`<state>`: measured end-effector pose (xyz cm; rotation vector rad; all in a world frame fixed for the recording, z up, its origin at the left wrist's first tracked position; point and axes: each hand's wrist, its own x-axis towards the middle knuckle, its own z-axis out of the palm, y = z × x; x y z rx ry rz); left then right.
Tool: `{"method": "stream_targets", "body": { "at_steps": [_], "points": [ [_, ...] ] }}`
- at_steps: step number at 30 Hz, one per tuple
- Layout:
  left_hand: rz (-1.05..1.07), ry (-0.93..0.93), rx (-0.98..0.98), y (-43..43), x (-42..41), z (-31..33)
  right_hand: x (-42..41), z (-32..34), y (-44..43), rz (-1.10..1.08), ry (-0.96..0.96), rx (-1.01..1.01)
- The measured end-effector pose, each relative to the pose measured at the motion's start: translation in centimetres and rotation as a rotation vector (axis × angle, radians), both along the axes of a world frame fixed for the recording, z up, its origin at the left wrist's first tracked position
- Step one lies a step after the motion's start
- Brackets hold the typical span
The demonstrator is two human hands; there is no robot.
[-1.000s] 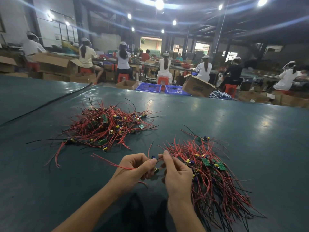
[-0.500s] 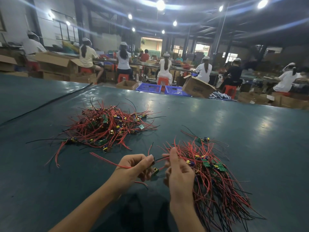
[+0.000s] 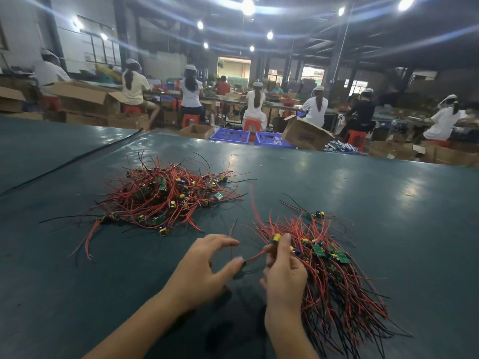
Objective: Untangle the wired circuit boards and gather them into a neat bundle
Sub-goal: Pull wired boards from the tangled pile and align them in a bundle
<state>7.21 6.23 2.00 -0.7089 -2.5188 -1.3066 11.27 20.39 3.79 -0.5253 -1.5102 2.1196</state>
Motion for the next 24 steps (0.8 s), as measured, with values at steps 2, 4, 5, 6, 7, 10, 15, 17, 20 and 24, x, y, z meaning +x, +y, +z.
{"method": "stream_targets", "body": {
  "at_steps": [2, 4, 5, 6, 7, 10, 15, 17, 20, 24],
  "points": [
    [-0.018, 0.088, -0.391, -0.4, -0.3, -1.4, -0.5, -0.2, 1.0, -0.06, -0.028, -0.124],
    [-0.026, 0.065, -0.622, -0.4, -0.5, -2.4, -0.9, -0.3, 1.7, -0.065, -0.061, -0.229],
    [-0.021, 0.07, -0.656, -0.4, -0.5, -2.8, -1.1, -0.3, 2.0, -0.051, -0.077, -0.266],
    [-0.009, 0.093, -0.654, -0.4, -0.6, -2.9, -1.2, -0.4, 2.3, -0.035, -0.089, -0.291],
    [0.011, 0.134, -0.636, -0.5, -0.6, -2.8, -1.3, -0.6, 2.4, -0.022, -0.098, -0.301],
    [0.043, 0.223, -0.56, -0.7, -0.6, -2.4, -1.4, -1.0, 2.4, -0.002, -0.111, -0.293],
    [0.088, 0.258, -0.494, -0.5, -0.4, -1.9, -1.4, -1.0, 2.0, 0.049, -0.103, -0.277],
    [0.127, 0.284, -0.396, -0.6, -0.3, -1.6, -1.4, -0.9, 1.8, 0.087, -0.13, -0.241],
    [0.174, 0.314, -0.204, -0.3, -0.2, -0.9, -1.1, -0.8, 1.4, 0.161, -0.188, -0.118],
    [0.163, 0.414, -0.107, -0.1, 0.2, -0.1, -0.4, -0.3, 0.3, 0.214, -0.16, 0.094]
  ]
}}
